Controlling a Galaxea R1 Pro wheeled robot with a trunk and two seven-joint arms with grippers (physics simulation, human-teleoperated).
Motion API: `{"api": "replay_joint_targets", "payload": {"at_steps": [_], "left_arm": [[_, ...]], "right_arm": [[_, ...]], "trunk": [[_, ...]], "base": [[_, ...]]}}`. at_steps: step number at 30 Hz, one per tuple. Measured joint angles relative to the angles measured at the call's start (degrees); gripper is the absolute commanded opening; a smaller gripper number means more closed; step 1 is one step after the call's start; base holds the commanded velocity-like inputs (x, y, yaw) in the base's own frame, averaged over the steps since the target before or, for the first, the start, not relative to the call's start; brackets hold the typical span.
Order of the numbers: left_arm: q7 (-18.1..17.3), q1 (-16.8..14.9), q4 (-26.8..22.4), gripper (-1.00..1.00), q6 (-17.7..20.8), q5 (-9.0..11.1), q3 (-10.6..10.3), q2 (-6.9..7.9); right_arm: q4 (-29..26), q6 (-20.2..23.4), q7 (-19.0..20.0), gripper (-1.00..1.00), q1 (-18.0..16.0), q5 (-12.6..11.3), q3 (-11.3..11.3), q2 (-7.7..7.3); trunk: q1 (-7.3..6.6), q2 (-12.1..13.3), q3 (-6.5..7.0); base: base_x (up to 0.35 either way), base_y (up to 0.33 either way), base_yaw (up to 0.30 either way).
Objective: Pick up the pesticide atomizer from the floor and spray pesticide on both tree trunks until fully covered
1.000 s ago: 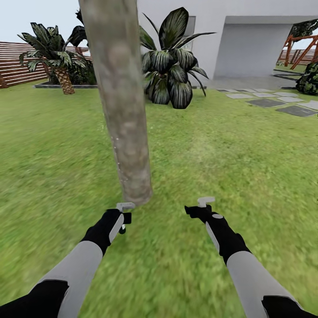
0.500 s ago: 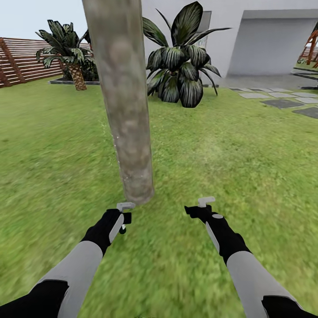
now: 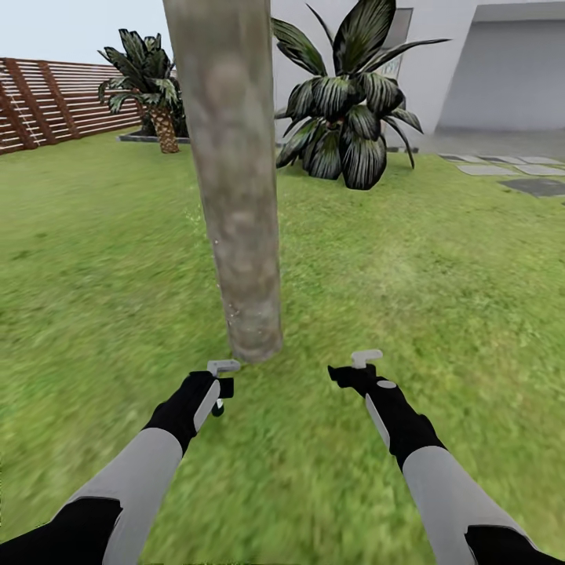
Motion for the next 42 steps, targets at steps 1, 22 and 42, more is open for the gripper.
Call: {"api": "replay_joint_targets", "payload": {"at_steps": [1,22,42], "left_arm": [[0.0,0.0,0.0,-1.0,0.0,0.0,0.0,0.0],[-0.1,0.1,0.1,-1.0,0.7,-0.3,0.2,0.52],[-0.8,-1.0,-23.0,-1.0,24.0,-0.6,0.4,1.16]], "right_arm": [[0.0,0.0,0.0,1.0,0.0,0.0,0.0,0.0],[-0.1,0.1,0.1,1.0,0.0,0.1,0.0,-0.24],[-0.1,0.0,0.1,1.0,0.0,0.2,0.1,-0.21]], "trunk": [[0.0,0.0,-0.06],[0.02,0.0,-0.58],[0.0,0.0,-0.58]], "base": [[0.004,-0.274,0.201],[-0.068,-0.244,0.075],[-0.005,-0.003,0.0]]}}
